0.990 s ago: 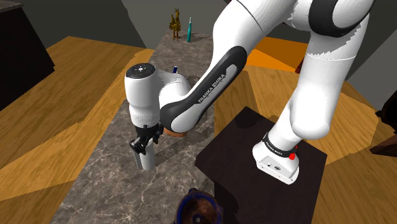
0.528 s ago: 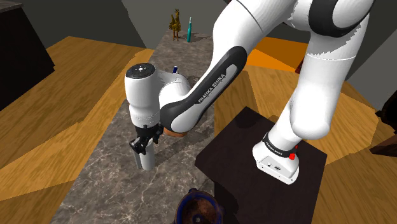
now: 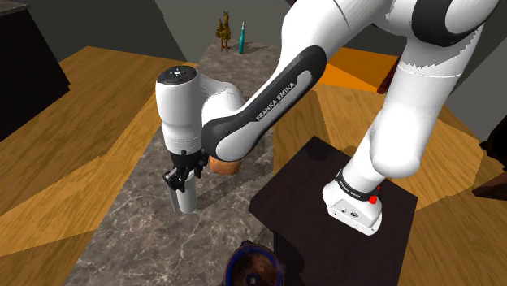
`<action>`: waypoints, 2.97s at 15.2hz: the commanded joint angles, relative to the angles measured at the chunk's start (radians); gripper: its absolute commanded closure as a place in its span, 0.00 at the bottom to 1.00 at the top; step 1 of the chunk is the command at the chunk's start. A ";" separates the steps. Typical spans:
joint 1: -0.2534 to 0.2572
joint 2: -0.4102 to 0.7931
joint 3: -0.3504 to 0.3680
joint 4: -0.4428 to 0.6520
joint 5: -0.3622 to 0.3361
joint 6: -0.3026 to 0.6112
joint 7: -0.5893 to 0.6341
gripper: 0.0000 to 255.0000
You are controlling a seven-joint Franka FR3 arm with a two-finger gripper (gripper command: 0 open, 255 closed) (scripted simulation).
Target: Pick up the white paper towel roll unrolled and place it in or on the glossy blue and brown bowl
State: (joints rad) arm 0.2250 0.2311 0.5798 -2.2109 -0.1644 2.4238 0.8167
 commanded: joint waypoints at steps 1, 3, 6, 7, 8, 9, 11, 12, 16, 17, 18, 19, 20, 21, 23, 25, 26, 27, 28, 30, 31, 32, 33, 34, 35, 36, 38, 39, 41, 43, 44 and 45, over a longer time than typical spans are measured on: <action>-0.007 -0.022 0.008 0.005 0.020 -0.023 -0.014 1.00; -0.012 -0.043 0.015 0.011 0.039 -0.047 -0.026 1.00; -0.019 -0.074 0.022 0.022 0.065 -0.082 -0.044 1.00; -0.021 -0.084 0.025 0.026 0.074 -0.095 -0.050 1.00; -0.023 -0.093 0.027 0.031 0.082 -0.107 -0.055 1.00; -0.024 -0.103 0.028 0.035 0.090 -0.119 -0.061 1.00; -0.028 -0.121 0.031 0.045 0.105 -0.144 -0.071 1.00; -0.029 -0.130 0.032 0.051 0.112 -0.156 -0.076 1.00; -0.033 -0.163 0.035 0.074 0.138 -0.207 -0.093 1.00; -0.034 -0.171 0.035 0.081 0.143 -0.220 -0.097 1.00; -0.035 -0.178 0.035 0.087 0.149 -0.232 -0.101 1.00; -0.036 -0.186 0.036 0.094 0.154 -0.245 -0.104 1.00; -0.037 -0.193 0.036 0.101 0.159 -0.258 -0.108 1.00; -0.037 -0.200 0.036 0.109 0.164 -0.271 -0.111 1.00; -0.039 -0.213 0.035 0.124 0.173 -0.297 -0.117 1.00; -0.040 -0.224 0.034 0.140 0.181 -0.323 -0.123 1.00; -0.040 -0.227 0.034 0.144 0.182 -0.329 -0.124 1.00; -0.034 -0.260 0.041 0.121 0.204 -0.333 -0.121 1.00; -0.027 -0.293 0.047 0.100 0.226 -0.338 -0.119 1.00; -0.009 -0.357 0.057 0.061 0.268 -0.351 -0.113 1.00; 0.001 -0.388 0.062 0.043 0.289 -0.359 -0.109 1.00; 0.012 -0.419 0.066 0.027 0.310 -0.368 -0.105 1.00; 0.024 -0.449 0.070 0.011 0.330 -0.378 -0.100 1.00; 0.036 -0.479 0.073 -0.002 0.349 -0.389 -0.094 1.00; 0.050 -0.508 0.076 -0.015 0.367 -0.400 -0.087 1.00; 0.064 -0.536 0.079 -0.027 0.385 -0.413 -0.079 1.00; 0.093 -0.590 0.085 -0.046 0.419 -0.438 -0.061 1.00; 0.107 -0.616 0.089 -0.054 0.435 -0.452 -0.050 1.00; 0.137 -0.665 0.096 -0.066 0.464 -0.481 -0.027 1.00; 0.166 -0.710 0.105 -0.073 0.492 -0.510 0.000 1.00; 0.181 -0.731 0.110 -0.075 0.505 -0.525 0.014 1.00; 0.195 -0.751 0.115 -0.075 0.517 -0.541 0.029 1.00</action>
State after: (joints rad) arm 0.4065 -0.5000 0.6913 -2.2890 0.3410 1.9022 0.8306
